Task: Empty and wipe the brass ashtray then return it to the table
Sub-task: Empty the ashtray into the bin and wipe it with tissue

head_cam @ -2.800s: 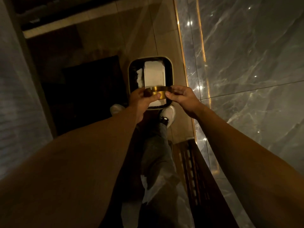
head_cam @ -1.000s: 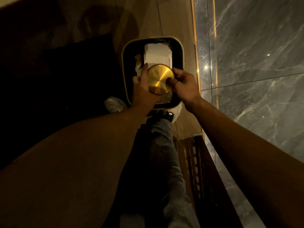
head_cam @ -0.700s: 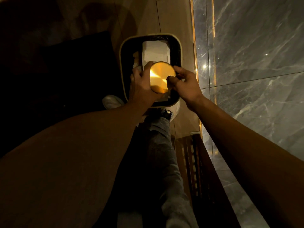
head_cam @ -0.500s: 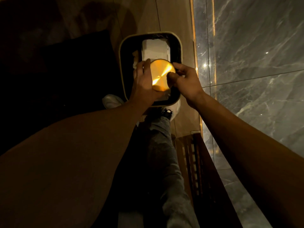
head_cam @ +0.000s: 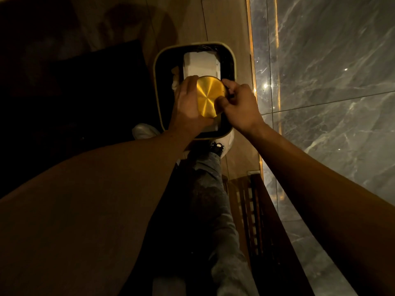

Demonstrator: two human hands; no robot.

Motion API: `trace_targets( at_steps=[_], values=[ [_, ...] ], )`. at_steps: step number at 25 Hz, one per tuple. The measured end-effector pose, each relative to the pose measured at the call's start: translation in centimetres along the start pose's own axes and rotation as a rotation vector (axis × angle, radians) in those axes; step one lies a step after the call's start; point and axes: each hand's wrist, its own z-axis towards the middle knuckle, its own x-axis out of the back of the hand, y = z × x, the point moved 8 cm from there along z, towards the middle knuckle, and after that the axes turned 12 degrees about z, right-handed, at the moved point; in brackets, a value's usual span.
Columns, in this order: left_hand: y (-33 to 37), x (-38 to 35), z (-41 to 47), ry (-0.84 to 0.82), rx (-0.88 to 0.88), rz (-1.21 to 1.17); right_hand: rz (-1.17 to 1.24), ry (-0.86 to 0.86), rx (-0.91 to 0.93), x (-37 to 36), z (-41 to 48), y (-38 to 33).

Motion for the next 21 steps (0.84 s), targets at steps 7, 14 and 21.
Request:
trace_targets(
  at_steps=[7, 14, 21],
  values=[
    [-1.0, -0.4, 0.3, -0.029, 0.025, -0.019, -0.29, -0.054, 0.097, 0.0, -1.2, -0.7],
    [-0.7, 0.7, -0.1, -0.069, -0.035, 0.004, -0.689, -0.253, 0.506, -2.6, -1.9, -2.8],
    [-1.1, 1.1, 0.1, -0.059, -0.016, 0.001, -0.698, -0.32, 0.529, -3.5, -2.1, -3.1]
  ],
)
